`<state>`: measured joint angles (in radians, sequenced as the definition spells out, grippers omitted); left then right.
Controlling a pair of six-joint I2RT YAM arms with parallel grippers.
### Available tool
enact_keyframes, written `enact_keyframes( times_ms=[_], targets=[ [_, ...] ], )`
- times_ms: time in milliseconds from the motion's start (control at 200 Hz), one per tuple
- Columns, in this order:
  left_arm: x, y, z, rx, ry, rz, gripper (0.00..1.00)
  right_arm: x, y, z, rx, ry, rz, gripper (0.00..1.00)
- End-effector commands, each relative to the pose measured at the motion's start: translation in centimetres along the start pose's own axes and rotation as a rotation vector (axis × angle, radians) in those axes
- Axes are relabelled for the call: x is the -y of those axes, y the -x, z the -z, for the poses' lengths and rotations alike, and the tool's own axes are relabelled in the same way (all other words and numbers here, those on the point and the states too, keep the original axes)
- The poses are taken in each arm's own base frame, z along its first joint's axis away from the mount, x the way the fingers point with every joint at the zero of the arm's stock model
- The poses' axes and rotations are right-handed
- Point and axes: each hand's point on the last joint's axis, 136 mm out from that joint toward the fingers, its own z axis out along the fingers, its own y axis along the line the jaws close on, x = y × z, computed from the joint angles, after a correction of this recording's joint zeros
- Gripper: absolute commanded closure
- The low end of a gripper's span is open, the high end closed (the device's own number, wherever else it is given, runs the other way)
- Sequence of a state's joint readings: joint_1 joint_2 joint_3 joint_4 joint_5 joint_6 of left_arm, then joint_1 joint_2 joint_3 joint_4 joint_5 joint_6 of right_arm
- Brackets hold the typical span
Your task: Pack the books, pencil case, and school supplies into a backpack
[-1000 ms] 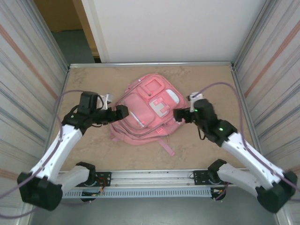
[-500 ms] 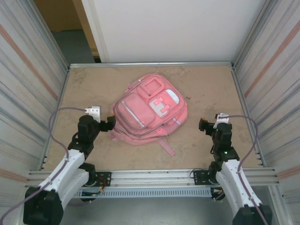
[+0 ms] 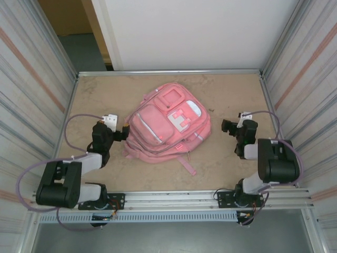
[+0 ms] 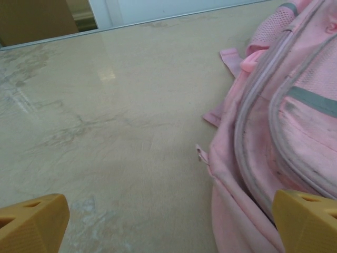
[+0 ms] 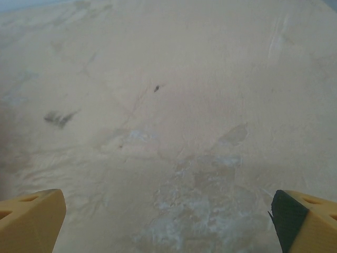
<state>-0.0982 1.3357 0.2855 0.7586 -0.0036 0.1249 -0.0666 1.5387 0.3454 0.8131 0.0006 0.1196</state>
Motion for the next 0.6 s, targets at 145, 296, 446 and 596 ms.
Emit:
enact_keyframes(
  times_ms=[145,296,446,596],
  targets=[
    [-1.1,0.7,-2.8,0.034,-0.055,0.043,0.01,-0.7,2.5,-0.6,0.047,-0.006,0.031,0.00],
    [-2.5,0.4,-3.3,-0.015,-0.011,0.105,0.01,-1.0,2.5,-0.7,0.045,0.010,0.039,0.01],
    [-2.4,0.5,-3.4,-0.013,-0.002,0.093,0.01,-1.0,2.5,-0.8,0.045,0.011,0.039,0.01],
    [-2.4,0.4,-3.3,-0.018,-0.001,0.094,0.01,-1.1,2.5,-0.8,0.042,0.012,0.040,0.00]
  ],
)
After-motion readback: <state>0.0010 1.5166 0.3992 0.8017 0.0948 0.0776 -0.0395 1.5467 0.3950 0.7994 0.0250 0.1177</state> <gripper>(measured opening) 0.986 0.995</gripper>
